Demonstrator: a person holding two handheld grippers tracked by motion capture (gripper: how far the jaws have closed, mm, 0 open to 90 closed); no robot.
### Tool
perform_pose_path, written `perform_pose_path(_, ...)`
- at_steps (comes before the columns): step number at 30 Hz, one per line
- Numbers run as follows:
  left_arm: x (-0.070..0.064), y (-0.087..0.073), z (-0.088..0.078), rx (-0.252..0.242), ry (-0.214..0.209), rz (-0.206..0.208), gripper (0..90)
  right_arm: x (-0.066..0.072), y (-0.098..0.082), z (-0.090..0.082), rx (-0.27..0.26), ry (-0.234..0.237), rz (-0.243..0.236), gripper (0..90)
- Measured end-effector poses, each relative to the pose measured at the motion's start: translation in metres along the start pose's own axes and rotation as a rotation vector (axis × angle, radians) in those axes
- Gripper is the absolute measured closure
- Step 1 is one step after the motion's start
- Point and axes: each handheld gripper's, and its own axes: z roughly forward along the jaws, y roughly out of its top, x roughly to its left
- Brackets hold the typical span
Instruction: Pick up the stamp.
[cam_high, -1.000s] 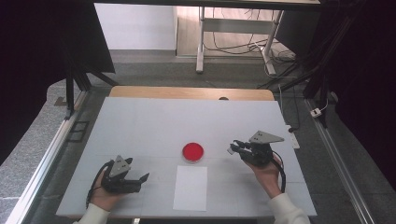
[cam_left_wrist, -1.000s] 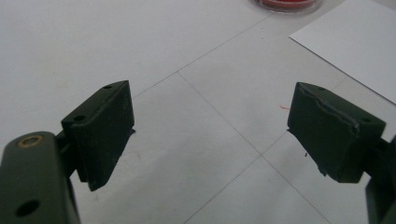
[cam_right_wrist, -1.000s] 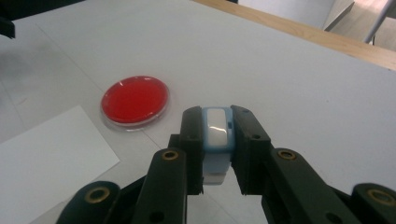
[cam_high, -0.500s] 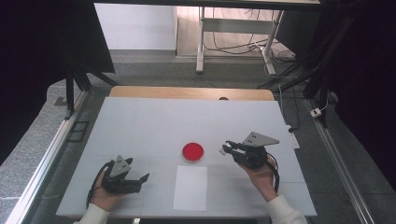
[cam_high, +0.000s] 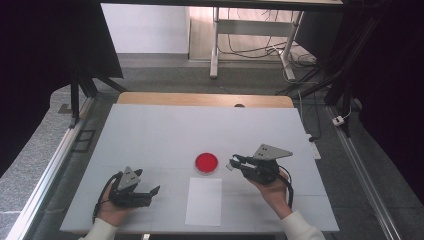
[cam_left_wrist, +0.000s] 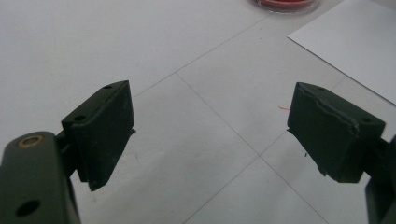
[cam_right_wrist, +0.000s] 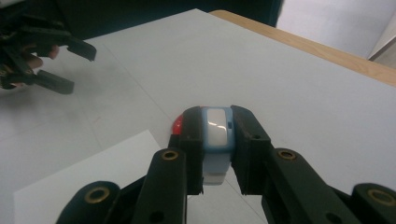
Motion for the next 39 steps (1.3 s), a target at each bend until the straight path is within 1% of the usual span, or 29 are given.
perform_pose_path(4,0.0,0.0,0.0,0.001,-0.003,0.0,15.3,0.003,0.001,0.002,-0.012,0.018,0.008,74.6)
perform_pose_path(5,0.0,0.0,0.0,0.002,-0.002,0.0,15.3,0.004,0.001,0.002,-0.002,0.019,0.005,74.6)
perform_pose_path(8,0.0,0.0,0.001,0.004,-0.006,0.0,15.3,0.008,0.001,0.005,-0.007,0.029,0.006,74.6)
perform_pose_path(19,-0.001,0.0,0.002,0.006,-0.007,-0.001,15.3,0.023,0.002,0.015,-0.004,0.062,-0.02,74.6)
perform_pose_path(21,-0.001,0.0,0.002,0.005,-0.008,-0.004,15.2,0.025,0.003,0.018,-0.006,0.074,-0.017,74.6)
perform_pose_path(27,-0.001,0.0,0.001,-0.001,-0.01,-0.005,15.2,0.033,0.006,0.027,-0.014,0.112,-0.015,74.6)
perform_pose_path(39,0.0,0.001,-0.001,-0.019,-0.022,-0.005,15.3,0.046,0.01,0.038,-0.018,0.142,-0.016,74.6)
